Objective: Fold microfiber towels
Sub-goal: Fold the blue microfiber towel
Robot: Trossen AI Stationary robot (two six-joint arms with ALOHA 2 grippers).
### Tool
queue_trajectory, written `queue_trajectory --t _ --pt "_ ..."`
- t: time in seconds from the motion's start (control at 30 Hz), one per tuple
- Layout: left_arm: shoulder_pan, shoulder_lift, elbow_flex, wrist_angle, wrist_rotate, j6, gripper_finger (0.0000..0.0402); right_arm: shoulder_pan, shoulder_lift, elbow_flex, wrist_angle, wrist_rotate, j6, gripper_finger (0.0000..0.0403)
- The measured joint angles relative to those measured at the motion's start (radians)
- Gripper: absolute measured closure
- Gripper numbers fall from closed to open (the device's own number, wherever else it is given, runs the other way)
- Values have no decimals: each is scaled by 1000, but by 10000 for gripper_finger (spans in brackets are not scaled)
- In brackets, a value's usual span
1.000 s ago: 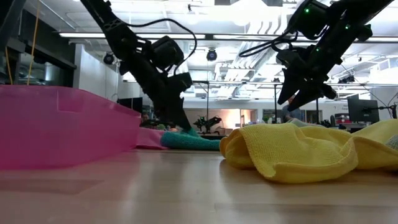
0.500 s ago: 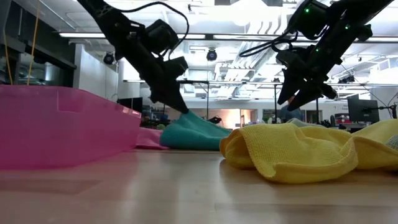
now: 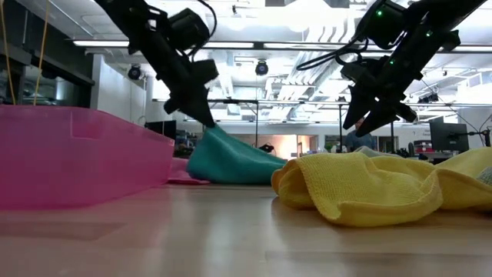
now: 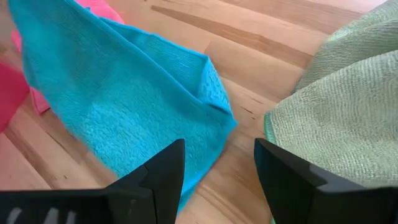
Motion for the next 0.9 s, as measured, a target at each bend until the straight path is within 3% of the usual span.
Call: queue_trajectory --t 0.2,0.6,0.9 --pt "5 -9 -3 2 -22 3 402 0 0 0 0 0 2 217" --pt "9 180 -5 21 -28 15 401 0 0 0 29 -6 11 217" --pt "8 188 -5 35 -40 32 397 0 0 0 29 -9 8 217"
